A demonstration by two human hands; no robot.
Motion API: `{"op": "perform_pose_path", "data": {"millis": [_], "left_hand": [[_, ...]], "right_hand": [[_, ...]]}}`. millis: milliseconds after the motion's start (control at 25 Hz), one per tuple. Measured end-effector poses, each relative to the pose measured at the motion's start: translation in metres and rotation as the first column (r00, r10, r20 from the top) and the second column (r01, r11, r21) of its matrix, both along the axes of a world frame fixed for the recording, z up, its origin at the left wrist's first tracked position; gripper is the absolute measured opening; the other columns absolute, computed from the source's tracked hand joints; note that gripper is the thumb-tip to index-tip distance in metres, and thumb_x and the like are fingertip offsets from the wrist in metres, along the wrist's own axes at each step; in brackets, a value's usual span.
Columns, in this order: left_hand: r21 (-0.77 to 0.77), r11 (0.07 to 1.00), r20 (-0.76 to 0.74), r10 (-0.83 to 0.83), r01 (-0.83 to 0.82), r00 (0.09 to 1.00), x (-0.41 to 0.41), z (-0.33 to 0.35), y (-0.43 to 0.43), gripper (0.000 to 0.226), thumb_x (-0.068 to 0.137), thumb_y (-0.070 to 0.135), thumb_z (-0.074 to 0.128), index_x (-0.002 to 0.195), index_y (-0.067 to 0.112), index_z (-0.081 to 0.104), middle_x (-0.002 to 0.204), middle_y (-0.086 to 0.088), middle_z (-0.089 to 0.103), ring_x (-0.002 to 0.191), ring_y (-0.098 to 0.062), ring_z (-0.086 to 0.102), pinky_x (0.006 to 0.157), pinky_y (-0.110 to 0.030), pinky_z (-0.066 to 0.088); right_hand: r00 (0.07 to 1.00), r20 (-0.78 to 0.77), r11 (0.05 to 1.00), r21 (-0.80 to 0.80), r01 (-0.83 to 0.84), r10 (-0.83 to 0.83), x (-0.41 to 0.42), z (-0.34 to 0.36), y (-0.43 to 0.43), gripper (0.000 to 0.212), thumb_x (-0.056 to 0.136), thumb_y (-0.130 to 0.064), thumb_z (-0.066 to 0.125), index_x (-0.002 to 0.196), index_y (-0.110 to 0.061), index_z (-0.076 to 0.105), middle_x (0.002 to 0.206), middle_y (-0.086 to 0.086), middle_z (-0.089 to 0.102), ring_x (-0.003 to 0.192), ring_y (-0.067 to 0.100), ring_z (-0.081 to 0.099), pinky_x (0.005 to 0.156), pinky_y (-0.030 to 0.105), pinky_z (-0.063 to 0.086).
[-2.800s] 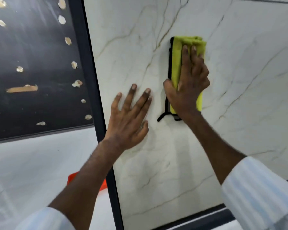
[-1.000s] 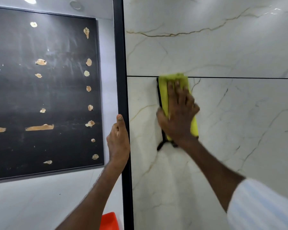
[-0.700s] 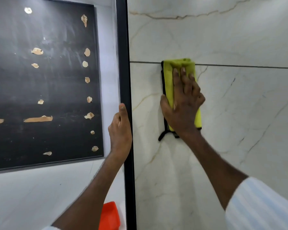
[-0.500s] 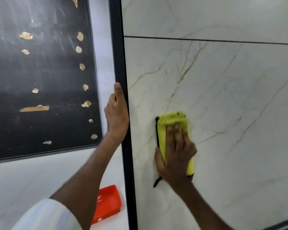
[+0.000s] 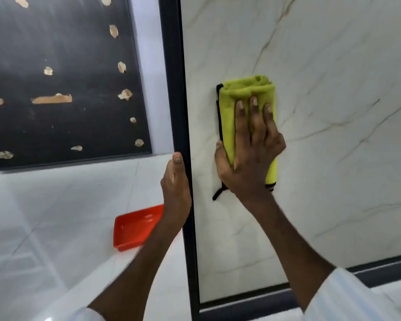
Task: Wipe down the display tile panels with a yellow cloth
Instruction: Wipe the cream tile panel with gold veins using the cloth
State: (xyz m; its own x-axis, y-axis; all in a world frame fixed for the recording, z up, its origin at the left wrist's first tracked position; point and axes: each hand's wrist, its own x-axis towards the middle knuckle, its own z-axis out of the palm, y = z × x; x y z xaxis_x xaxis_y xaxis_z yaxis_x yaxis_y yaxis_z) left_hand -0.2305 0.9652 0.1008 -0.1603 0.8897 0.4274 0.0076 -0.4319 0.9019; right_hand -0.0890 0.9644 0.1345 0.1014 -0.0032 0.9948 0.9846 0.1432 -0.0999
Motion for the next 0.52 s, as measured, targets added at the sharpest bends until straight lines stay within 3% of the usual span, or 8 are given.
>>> {"op": "perform_pose_path", "data": {"millis": [120, 280, 360, 400, 440, 520], "left_hand": [[0.059, 0.998, -0.001, -0.013, 0.013, 1.000, -0.001, -0.005, 0.000, 0.061, 0.092, 0.083, 0.032, 0.092, 0.027, 0.054, 0.086, 0.011, 0.052, 0.071, 0.009, 0.048, 0.070, -0.010, 0.044], [0.076, 0.997, 0.030, -0.024, 0.021, 0.999, 0.001, -0.006, 0.002, 0.028, 0.107, 0.060, 0.034, 0.086, 0.043, 0.040, 0.079, 0.025, 0.045, 0.067, 0.015, 0.048, 0.071, -0.001, 0.041], [0.092, 0.996, 0.040, -0.014, 0.010, 0.999, 0.003, -0.004, 0.006, 0.028, 0.109, 0.057, 0.033, 0.084, 0.044, 0.036, 0.071, 0.032, 0.048, 0.068, 0.017, 0.048, 0.072, 0.000, 0.039], [0.107, 0.994, 0.035, -0.018, 0.014, 0.999, 0.002, -0.005, 0.006, 0.030, 0.102, 0.068, 0.034, 0.086, 0.044, 0.037, 0.073, 0.033, 0.049, 0.070, 0.016, 0.048, 0.072, 0.000, 0.039], [0.112, 0.994, 0.027, -0.020, 0.017, 0.999, 0.003, -0.004, 0.004, 0.038, 0.089, 0.081, 0.034, 0.089, 0.043, 0.040, 0.079, 0.032, 0.051, 0.072, 0.015, 0.049, 0.073, 0.000, 0.040], [0.138, 0.989, 0.045, -0.060, 0.053, 0.997, 0.002, -0.006, 0.005, 0.062, 0.074, 0.080, 0.031, 0.113, 0.039, 0.056, 0.109, 0.032, 0.063, 0.082, 0.022, 0.051, 0.078, 0.003, 0.037]], "right_hand": [[1.000, 0.004, 0.995, -0.102, 0.019, -0.019, -0.004, -0.140, -0.002, 0.072, 0.096, -0.044, 0.052, 0.160, -0.017, 0.032, 0.165, 0.014, 0.032, 0.149, 0.042, 0.033, 0.106, 0.061, 0.033], [0.997, -0.073, 0.936, -0.347, -0.052, 0.028, -0.011, -0.321, -0.026, 0.064, 0.100, -0.046, 0.051, 0.151, -0.013, 0.033, 0.164, 0.013, 0.023, 0.142, 0.045, 0.030, 0.103, 0.066, 0.036], [0.993, -0.113, 0.917, -0.392, -0.078, 0.036, -0.010, -0.355, -0.037, 0.065, 0.099, -0.046, 0.054, 0.148, -0.011, 0.032, 0.158, 0.014, 0.024, 0.142, 0.044, 0.028, 0.099, 0.068, 0.038], [0.991, -0.128, 0.915, -0.392, -0.093, 0.045, -0.013, -0.353, -0.040, 0.069, 0.095, -0.044, 0.058, 0.149, -0.011, 0.031, 0.157, 0.014, 0.024, 0.142, 0.043, 0.026, 0.103, 0.066, 0.036], [0.983, -0.166, 0.925, -0.356, -0.133, 0.078, -0.018, -0.344, -0.039, 0.075, 0.089, -0.041, 0.062, 0.150, -0.010, 0.031, 0.157, 0.015, 0.023, 0.143, 0.044, 0.025, 0.111, 0.061, 0.032], [0.975, -0.196, 0.956, -0.254, -0.149, 0.101, -0.016, -0.301, -0.027, 0.084, 0.081, -0.037, 0.064, 0.153, -0.011, 0.029, 0.158, 0.019, 0.025, 0.144, 0.046, 0.027, 0.122, 0.050, 0.020]]}}
